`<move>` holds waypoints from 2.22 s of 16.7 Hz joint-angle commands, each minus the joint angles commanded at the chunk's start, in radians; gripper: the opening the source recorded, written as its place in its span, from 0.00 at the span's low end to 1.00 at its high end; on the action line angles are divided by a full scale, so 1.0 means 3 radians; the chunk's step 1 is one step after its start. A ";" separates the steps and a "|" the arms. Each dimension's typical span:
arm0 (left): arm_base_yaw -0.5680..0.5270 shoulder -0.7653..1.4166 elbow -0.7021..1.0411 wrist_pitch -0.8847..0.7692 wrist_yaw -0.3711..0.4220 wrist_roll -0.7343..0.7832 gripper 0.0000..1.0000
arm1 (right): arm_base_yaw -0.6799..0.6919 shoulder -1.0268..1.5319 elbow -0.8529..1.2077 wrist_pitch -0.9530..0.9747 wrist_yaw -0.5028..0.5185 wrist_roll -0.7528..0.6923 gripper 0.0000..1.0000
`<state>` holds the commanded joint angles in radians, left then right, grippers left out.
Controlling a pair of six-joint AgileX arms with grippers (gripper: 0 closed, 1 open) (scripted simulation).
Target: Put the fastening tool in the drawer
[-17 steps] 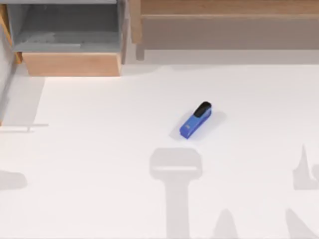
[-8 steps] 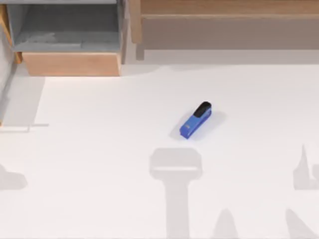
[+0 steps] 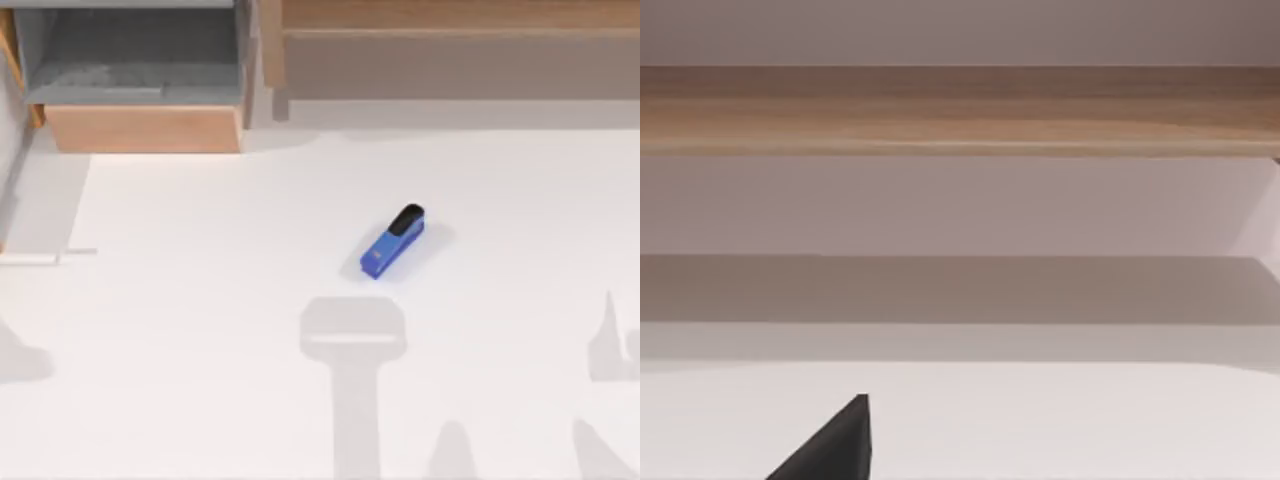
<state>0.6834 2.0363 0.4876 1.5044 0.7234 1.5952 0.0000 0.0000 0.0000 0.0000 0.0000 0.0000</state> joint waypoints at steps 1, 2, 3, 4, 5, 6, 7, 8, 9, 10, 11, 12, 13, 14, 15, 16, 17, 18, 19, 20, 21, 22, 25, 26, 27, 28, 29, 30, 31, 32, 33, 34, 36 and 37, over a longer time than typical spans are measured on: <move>0.0000 0.0000 0.0000 0.0000 0.0000 0.0000 1.00 | 0.0000 0.0000 0.0000 0.0000 0.0000 0.0000 1.00; -0.0005 0.0001 0.0004 -0.0001 -0.0001 0.0000 1.00 | 0.0000 0.0000 0.0000 0.0000 0.0000 0.0000 1.00; 0.0005 -0.0006 0.0000 0.0009 0.0003 0.0003 1.00 | 0.0000 0.0000 0.0000 0.0000 0.0000 0.0000 1.00; 0.0028 -0.0014 -0.0029 0.0024 0.0026 0.0003 1.00 | 0.0000 0.0000 0.0000 0.0000 0.0000 0.0000 1.00; 0.0053 -0.0021 -0.0067 0.0040 0.0056 0.0002 1.00 | 0.0000 0.0000 0.0000 0.0000 0.0000 0.0000 1.00; 0.0079 -0.0032 -0.0101 0.0060 0.0084 0.0004 1.00 | 0.0000 0.0000 0.0000 0.0000 0.0000 0.0000 1.00; 0.0111 -0.0048 -0.0138 0.0083 0.0114 0.0006 1.00 | 0.0000 0.0000 0.0000 0.0000 0.0000 0.0000 1.00; 0.0141 -0.0063 -0.0175 0.0105 0.0144 0.0008 1.00 | 0.0000 0.0000 0.0000 0.0000 0.0000 0.0000 1.00; 0.0159 -0.0072 -0.0198 0.0119 0.0163 0.0010 1.00 | 0.0000 0.0000 0.0000 0.0000 0.0000 0.0000 1.00; 0.0161 -0.0073 -0.0200 0.0120 0.0165 0.0011 1.00 | 0.0000 0.0000 0.0000 0.0000 0.0000 0.0000 1.00; 0.0161 -0.0073 -0.0200 0.0120 0.0165 0.0011 1.00 | 0.0000 0.0000 0.0000 0.0000 0.0000 0.0000 1.00; 0.0145 -0.0058 -0.0189 0.0114 0.0158 0.0010 1.00 | 0.0000 0.0000 0.0000 0.0000 0.0000 0.0000 1.00; 0.0145 -0.0058 -0.0189 0.0114 0.0158 0.0010 1.00 | 0.0000 0.0000 0.0000 0.0000 0.0000 0.0000 1.00; 0.0120 -0.0073 -0.0210 0.0099 0.0171 -0.0011 1.00 | 0.0000 0.0000 0.0000 0.0000 0.0000 0.0000 1.00; 0.0070 -0.0106 -0.0253 0.0068 0.0196 -0.0054 1.00 | 0.0000 0.0000 0.0000 0.0000 0.0000 0.0000 1.00; -0.0031 -0.0157 -0.0302 0.0011 0.0229 -0.0133 1.00 | 0.0000 0.0000 0.0000 0.0000 0.0000 0.0000 1.00; -0.0157 -0.0211 -0.0330 -0.0058 0.0261 -0.0226 1.00 | 0.0000 0.0000 0.0000 0.0000 0.0000 0.0000 1.00; -0.0310 -0.0268 -0.0332 -0.0137 0.0290 -0.0332 1.00 | 0.0000 0.0000 0.0000 0.0000 0.0000 0.0000 1.00; -0.0511 -0.0320 -0.0285 -0.0242 0.0303 -0.0461 1.00 | 0.0000 0.0000 0.0000 0.0000 0.0000 0.0000 1.00; -0.0735 -0.0360 -0.0213 -0.0365 0.0301 -0.0600 1.00 | 0.0000 0.0000 0.0000 0.0000 0.0000 0.0000 1.00; -0.0987 -0.0386 -0.0112 -0.0509 0.0284 -0.0751 1.00 | 0.0000 0.0000 0.0000 0.0000 0.0000 0.0000 1.00; -0.1279 -0.0388 0.0034 -0.0690 0.0246 -0.0922 1.00 | 0.0000 0.0000 0.0000 0.0000 0.0000 0.0000 1.00; -0.2224 -0.0298 0.0556 -0.1354 0.0103 -0.1482 1.00 | 0.0000 0.0000 0.0000 0.0000 0.0000 0.0000 1.00; -0.2524 -0.0247 0.0746 -0.1611 0.0050 -0.1681 1.00 | 0.0000 0.0000 0.0000 0.0000 0.0000 0.0000 1.00; -0.2801 -0.0195 0.0936 -0.1883 -0.0003 -0.1885 1.00 | 0.0000 0.0000 0.0000 0.0000 0.0000 0.0000 1.00; -0.3058 -0.0136 0.1135 -0.2174 -0.0064 -0.2094 1.00 | 0.0000 0.0000 0.0000 0.0000 0.0000 0.0000 1.00; -0.3311 -0.0070 0.1346 -0.2475 -0.0132 -0.2302 1.00 | 0.0000 0.0000 0.0000 0.0000 0.0000 0.0000 1.00; -0.3561 0.0007 0.1573 -0.2788 -0.0209 -0.2511 1.00 | 0.0000 0.0000 0.0000 0.0000 0.0000 0.0000 1.00; -0.3794 0.0100 0.1825 -0.3121 -0.0297 -0.2716 1.00 | 0.0000 0.0000 0.0000 0.0000 0.0000 0.0000 1.00; -0.4014 0.0200 0.2086 -0.3462 -0.0389 -0.2919 1.00 | 0.0000 0.0000 0.0000 0.0000 0.0000 0.0000 1.00; -0.4215 0.0308 0.2358 -0.3815 -0.0485 -0.3119 1.00 | 0.0000 0.0000 0.0000 0.0000 0.0000 0.0000 1.00; -0.4391 0.0422 0.2641 -0.4177 -0.0585 -0.3313 1.00 | 0.0000 0.0000 0.0000 0.0000 0.0000 0.0000 1.00; -0.4696 0.0657 0.3231 -0.4913 -0.0791 -0.3684 1.00 | 0.0000 0.0000 0.0000 0.0000 0.0000 0.0000 1.00; -0.4813 0.0777 0.3536 -0.5286 -0.0896 -0.3857 1.00 | 0.0000 0.0000 0.0000 0.0000 0.0000 0.0000 1.00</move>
<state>-0.7603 2.2695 1.5484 -0.0814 0.4545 0.4381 0.0000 0.0000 0.0000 0.0000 0.0000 0.0000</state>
